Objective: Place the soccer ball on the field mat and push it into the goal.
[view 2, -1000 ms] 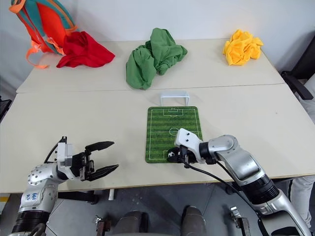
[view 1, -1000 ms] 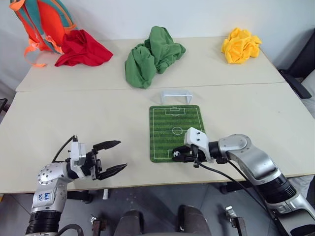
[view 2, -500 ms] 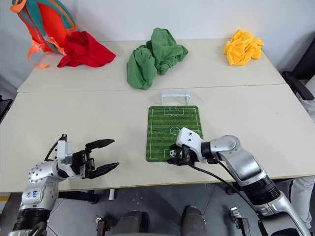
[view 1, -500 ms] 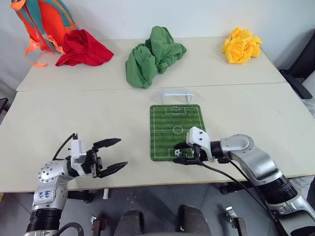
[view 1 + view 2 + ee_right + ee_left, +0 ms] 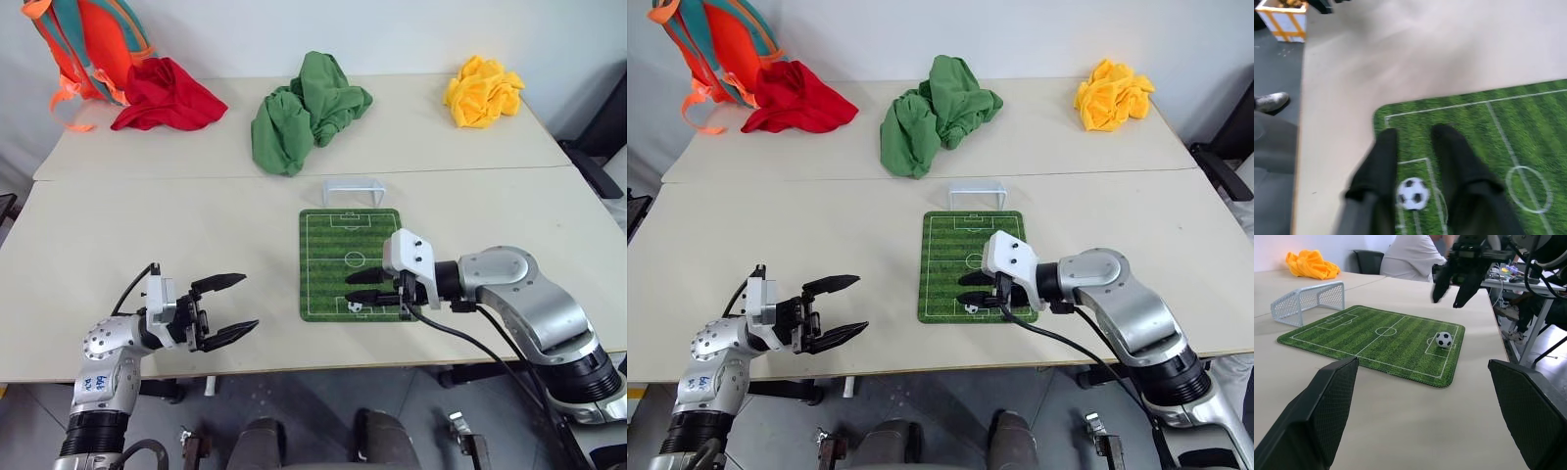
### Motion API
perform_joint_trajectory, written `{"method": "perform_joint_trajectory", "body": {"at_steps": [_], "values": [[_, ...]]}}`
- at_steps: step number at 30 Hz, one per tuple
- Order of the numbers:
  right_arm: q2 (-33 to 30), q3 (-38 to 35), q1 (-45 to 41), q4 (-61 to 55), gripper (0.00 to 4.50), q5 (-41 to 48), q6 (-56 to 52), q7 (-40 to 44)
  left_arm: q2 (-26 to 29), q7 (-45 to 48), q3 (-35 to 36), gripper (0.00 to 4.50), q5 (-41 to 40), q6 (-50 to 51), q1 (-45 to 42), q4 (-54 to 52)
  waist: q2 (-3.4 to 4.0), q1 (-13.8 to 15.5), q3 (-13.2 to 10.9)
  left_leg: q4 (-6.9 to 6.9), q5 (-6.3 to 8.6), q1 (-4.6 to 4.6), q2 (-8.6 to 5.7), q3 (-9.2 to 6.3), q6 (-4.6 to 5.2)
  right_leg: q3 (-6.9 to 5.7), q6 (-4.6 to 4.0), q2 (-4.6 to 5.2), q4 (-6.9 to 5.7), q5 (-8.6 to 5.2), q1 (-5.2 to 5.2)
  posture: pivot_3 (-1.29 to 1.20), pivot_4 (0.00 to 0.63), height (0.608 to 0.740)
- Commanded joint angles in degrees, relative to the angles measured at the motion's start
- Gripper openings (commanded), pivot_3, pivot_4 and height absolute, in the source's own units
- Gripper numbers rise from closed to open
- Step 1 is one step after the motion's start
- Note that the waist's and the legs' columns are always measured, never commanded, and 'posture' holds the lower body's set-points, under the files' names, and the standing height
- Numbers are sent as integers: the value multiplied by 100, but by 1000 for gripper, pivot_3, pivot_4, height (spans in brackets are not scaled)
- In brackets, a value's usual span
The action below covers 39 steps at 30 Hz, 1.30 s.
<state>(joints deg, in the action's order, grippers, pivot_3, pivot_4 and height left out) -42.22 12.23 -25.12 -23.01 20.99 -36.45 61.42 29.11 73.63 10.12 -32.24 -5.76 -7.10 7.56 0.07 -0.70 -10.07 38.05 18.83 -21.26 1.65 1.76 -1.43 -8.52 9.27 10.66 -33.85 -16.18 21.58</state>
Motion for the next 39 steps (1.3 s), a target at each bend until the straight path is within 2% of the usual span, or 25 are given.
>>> {"method": "perform_joint_trajectory", "body": {"at_steps": [1,10,16,22,28,36,39], "values": [[-128,-62,174,-327,15,96,-40,13,13,96,49,4500,-64,-88,-46,-13,0,46,0,0,1,0,0,2,1,0,0,0,3,0,0,0,150,740],[134,337,443,178,15,-167,298,-48,22,74,49,4500,-70,-32,109,-188,0,55,0,2,2,2,1,6,2,3,-1,-1,2,0,0,0,150,740],[445,520,165,1315,15,-571,967,-15,136,37,124,4500,-101,50,206,-321,0,54,0,4,2,2,1,8,3,4,-1,-2,2,0,1,0,150,740],[558,50,-782,2591,15,-978,1716,-380,149,6,128,4500,-56,23,57,-208,0,47,0,9,2,5,2,16,3,11,-3,-2,0,1,1,0,150,740],[574,-713,-1746,3293,15,-966,1816,-909,37,-2,60,4500,43,-115,-251,94,0,52,-1,5,2,1,5,18,2,11,-3,-5,-2,2,10,0,150,740],[320,-1121,-1210,2729,15,-872,1573,-874,-75,35,5,4500,126,-278,-544,460,0,50,0,-1,11,-1,5,27,5,9,-3,-5,7,2,13,0,150,740],[23,-1369,-809,2526,15,-731,1536,-685,-74,38,52,4500,154,-340,-645,644,0,55,0,0,11,-1,5,27,5,10,-3,-5,5,2,13,0,150,740]]}}
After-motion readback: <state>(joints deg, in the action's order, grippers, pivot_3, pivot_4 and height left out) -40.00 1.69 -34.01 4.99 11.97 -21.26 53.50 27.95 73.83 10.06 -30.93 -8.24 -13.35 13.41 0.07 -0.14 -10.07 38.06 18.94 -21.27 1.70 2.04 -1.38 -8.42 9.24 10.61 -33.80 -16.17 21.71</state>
